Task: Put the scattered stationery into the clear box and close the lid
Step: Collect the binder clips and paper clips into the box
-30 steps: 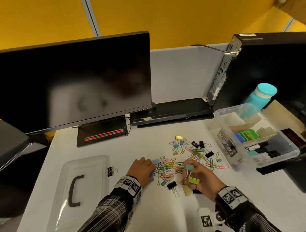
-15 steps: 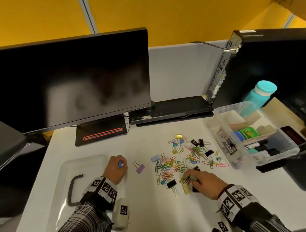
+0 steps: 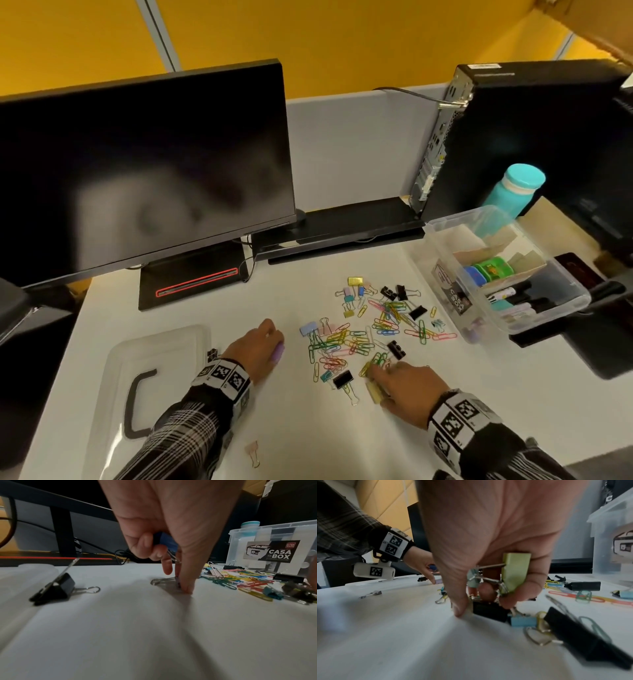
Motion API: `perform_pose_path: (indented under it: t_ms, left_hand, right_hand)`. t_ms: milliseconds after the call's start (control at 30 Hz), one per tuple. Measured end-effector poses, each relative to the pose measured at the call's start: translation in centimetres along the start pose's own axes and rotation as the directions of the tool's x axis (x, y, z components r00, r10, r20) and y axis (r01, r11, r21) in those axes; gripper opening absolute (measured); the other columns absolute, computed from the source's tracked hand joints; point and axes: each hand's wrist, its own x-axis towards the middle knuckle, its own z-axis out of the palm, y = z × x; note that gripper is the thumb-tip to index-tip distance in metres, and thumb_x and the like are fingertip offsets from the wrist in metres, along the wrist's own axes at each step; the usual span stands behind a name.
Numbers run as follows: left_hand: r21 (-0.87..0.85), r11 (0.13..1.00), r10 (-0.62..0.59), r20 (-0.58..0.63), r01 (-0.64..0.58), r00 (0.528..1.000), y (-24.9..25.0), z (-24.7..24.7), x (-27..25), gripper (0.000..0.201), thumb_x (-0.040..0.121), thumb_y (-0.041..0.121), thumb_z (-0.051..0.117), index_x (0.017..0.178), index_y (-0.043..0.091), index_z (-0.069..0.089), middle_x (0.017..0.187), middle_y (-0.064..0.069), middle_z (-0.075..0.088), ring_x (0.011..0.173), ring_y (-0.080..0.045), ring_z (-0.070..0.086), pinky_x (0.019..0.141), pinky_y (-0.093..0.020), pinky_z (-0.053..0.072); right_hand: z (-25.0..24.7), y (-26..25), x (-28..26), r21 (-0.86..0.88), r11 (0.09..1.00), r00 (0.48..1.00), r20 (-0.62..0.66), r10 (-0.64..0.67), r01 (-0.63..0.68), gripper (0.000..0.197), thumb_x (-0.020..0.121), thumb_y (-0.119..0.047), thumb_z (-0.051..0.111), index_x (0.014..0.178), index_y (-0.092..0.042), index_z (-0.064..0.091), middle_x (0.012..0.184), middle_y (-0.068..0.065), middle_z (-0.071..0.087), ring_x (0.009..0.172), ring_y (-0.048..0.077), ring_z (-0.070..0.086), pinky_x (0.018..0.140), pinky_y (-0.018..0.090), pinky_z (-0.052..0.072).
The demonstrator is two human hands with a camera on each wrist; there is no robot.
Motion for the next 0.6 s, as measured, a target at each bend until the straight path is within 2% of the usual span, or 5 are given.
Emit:
perform_pose_path:
  t_ms: [100,200,300,433,600]
  left_hand:
    - [-0.098,0.994,-0.051,-0.021,0.049,0.998,0.4,0.0,-0.6,0.022,0.089,0.03,0.053,0.109,0.02,0.051,0.112,0.005,0.046,0.091,-0.014,0.056,0.08,-0.028,0.049]
    - [-0.316,0.941,-0.16,-0.107,0.119,0.981,0.9,0.4,-1.7,0.02,0.083,0.031,0.06,0.097,0.029,0.046,0.098,0.009,0.055,0.081,-0.008,0.058,0.076,-0.025,0.049]
    - [-0.43,0.892,-0.21,-0.119,0.14,0.97,1.7,1.0,-2.7,0.021,0.083,0.029,0.06,0.094,0.03,0.043,0.087,0.01,0.057,0.076,-0.003,0.057,0.068,-0.019,0.045]
    - [-0.487,0.86,-0.235,-0.111,0.154,0.965,2.6,1.7,-3.5,0.021,0.083,0.029,0.061,0.093,0.032,0.043,0.082,0.01,0.059,0.074,-0.003,0.058,0.068,-0.021,0.046]
    - [-0.498,0.848,-0.276,-0.117,0.184,0.954,3.7,1.8,-3.8,0.022,0.084,0.032,0.06,0.094,0.035,0.041,0.084,0.013,0.058,0.076,0.0,0.058,0.067,-0.021,0.045]
  right_hand:
    - [0.5,-0.1,0.3,-0.006,1.0,0.999,-0.043,-0.031,0.03,0.043,0.094,-0.035,0.041,0.134,-0.022,0.031,0.114,0.011,0.059,0.103,0.03,0.056,0.074,0.035,0.045]
    - [-0.9,0.1,-0.4,0.261,0.965,0.999,-0.048,-0.014,0.026,0.04,0.091,-0.049,0.043,0.124,-0.027,0.037,0.099,0.004,0.062,0.086,0.026,0.06,0.067,0.03,0.044]
    - [-4.1,1.4,-1.6,0.755,0.653,0.996,-0.087,0.015,0.056,0.03,0.086,-0.051,0.053,0.104,-0.029,0.045,0.084,-0.005,0.066,0.066,0.016,0.061,0.064,0.031,0.053]
    - [-10.5,4.8,-3.2,0.936,0.344,0.987,-0.111,0.113,0.066,0.02,0.096,-0.026,0.048,0.108,-0.011,0.053,0.062,-0.008,0.054,0.055,0.011,0.052,0.05,0.025,0.045]
    - [-16.9,11.9,-1.1,0.906,0.423,0.811,-0.243,0.532,-0.007,0.032,0.091,-0.044,0.052,0.1,-0.013,0.055,0.085,0.006,0.059,0.076,0.021,0.059,0.067,0.033,0.05]
